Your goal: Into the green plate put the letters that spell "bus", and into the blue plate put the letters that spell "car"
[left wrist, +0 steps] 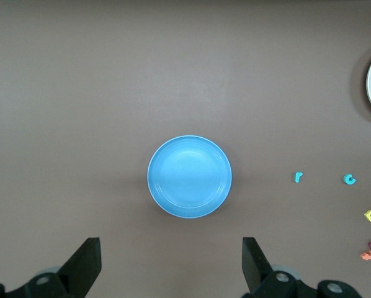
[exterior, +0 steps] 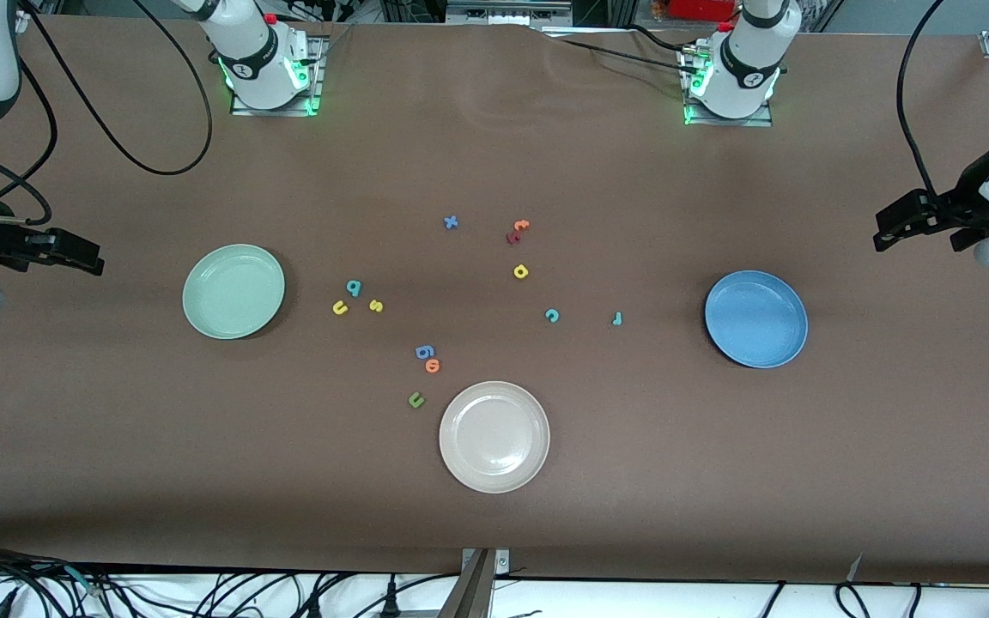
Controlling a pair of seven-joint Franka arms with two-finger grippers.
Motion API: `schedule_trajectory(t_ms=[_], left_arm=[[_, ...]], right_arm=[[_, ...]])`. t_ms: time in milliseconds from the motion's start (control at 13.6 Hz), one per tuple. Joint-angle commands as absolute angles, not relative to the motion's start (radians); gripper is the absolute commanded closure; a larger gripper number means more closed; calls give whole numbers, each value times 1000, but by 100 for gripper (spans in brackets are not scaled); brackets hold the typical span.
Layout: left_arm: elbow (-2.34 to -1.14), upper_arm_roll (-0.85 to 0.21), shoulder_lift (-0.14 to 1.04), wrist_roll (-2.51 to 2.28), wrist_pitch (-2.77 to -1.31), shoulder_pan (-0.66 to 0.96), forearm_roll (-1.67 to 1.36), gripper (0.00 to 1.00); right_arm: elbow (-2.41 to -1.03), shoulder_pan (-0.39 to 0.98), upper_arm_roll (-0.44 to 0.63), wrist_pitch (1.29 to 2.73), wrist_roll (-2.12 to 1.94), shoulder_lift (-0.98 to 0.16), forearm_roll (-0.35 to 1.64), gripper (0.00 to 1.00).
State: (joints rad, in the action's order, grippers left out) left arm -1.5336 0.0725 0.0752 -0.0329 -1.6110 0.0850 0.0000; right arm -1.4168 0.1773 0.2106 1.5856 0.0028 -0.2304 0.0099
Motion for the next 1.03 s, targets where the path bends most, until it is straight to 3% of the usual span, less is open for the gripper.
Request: schedule_trajectory(t_ms=[0,957], left_arm=[[-1545,71,67,-31,-1621,84,0,0],[-1542,69,81,-43,-1620,100,-2,0]], right_arm=[[-1425,176,209,1585,17,-222,8,0],[-1425,175,210,1586,6,-222,6,0]])
